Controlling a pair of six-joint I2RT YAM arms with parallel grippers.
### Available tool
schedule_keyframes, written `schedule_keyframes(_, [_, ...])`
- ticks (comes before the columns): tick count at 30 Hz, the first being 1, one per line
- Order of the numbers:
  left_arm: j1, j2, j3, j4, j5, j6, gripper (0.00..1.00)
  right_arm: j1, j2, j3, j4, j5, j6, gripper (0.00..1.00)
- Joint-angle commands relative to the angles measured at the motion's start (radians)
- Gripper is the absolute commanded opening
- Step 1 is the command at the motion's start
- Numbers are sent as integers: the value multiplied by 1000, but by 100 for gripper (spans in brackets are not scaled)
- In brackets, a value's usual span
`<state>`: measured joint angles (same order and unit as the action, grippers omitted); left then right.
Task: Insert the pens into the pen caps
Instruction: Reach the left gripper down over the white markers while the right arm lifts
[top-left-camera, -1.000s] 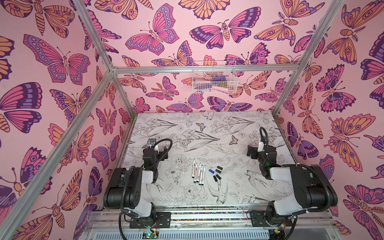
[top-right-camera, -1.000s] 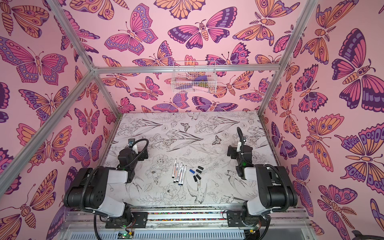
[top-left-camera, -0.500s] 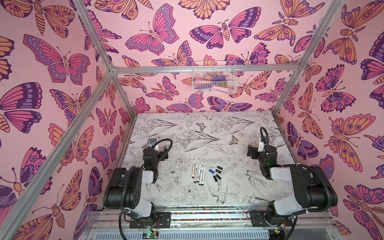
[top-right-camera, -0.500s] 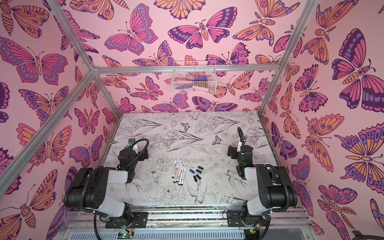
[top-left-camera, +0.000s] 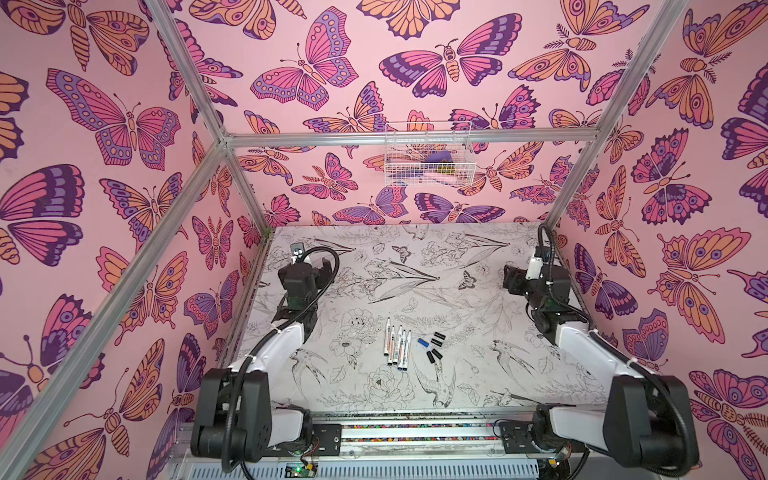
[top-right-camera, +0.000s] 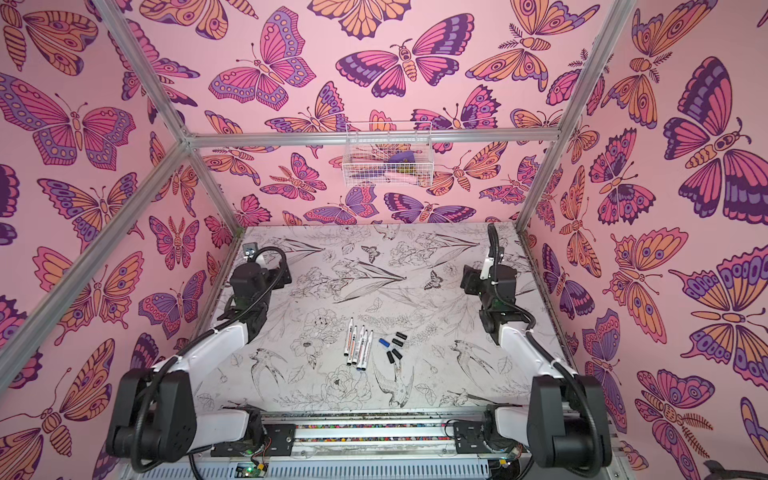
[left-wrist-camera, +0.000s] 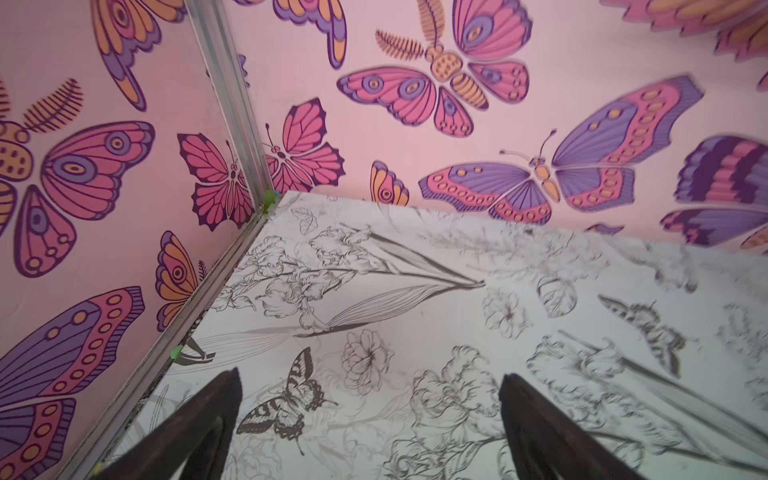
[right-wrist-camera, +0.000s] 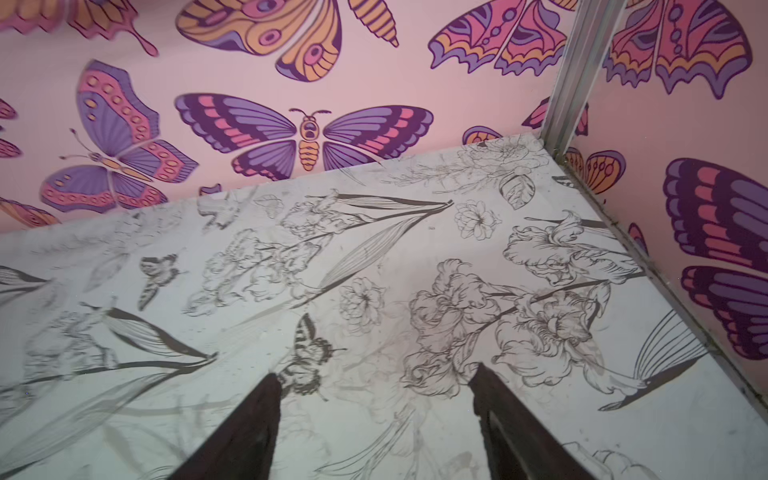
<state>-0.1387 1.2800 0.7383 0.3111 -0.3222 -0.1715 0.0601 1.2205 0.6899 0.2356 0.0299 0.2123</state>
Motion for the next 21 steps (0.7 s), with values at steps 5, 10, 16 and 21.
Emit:
schedule_keyframes(5, [-231, -91, -5, -581, 127, -365, 100, 180, -58, 137, -491, 126, -1, 84])
schedule_keyframes(10, [-374, -85, -39, -669, 256, -473, 97, 181, -82, 174, -571, 132, -23, 87])
schedule_keyframes(16, [-484, 38, 40, -781, 238, -467, 97, 181, -71, 160, -558, 100, -56, 85])
schedule_keyframes(21, [-507, 124, 80, -821, 260, -453, 92, 182, -67, 157, -556, 91, -56, 83])
